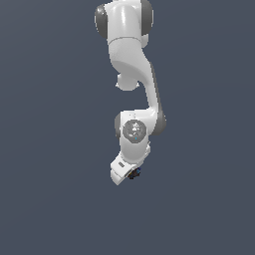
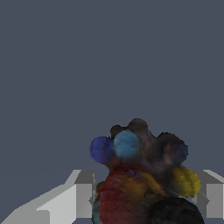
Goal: Pick up the object and move it to a goal position.
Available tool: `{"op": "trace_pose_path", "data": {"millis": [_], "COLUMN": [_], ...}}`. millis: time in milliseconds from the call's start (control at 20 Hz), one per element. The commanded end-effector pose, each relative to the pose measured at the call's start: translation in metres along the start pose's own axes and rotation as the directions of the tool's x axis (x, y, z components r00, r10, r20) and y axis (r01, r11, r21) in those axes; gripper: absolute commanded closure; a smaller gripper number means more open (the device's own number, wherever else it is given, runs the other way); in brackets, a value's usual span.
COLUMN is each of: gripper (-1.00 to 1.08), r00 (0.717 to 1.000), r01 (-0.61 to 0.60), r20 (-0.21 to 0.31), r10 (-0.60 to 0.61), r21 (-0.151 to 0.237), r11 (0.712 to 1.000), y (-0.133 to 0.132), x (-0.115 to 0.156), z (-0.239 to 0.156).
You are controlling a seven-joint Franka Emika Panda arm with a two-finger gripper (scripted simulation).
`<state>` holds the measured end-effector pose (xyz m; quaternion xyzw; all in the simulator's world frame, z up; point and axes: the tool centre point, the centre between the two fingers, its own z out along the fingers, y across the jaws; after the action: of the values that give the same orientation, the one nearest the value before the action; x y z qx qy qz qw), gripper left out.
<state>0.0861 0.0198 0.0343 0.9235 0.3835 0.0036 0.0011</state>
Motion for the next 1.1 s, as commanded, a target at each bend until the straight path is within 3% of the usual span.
{"op": "trace_pose_path", "data": {"millis": [0, 550, 1050], "gripper": [1.08, 1.08, 1.08], "r00": [1.000, 1.000, 1.000], "r01": [-0.001, 0.000, 0.000], "r20": [0.006, 0.001, 0.002], "r10": [0.001, 0.000, 0.000], "r21": [0.005, 0.001, 0.002], "r11": [1.000, 1.000, 1.000], "y": [-0.001, -0.010, -0.047], "x": [-0.003, -0.005, -0.023], "z": [0.005, 0.000, -0.001]}}
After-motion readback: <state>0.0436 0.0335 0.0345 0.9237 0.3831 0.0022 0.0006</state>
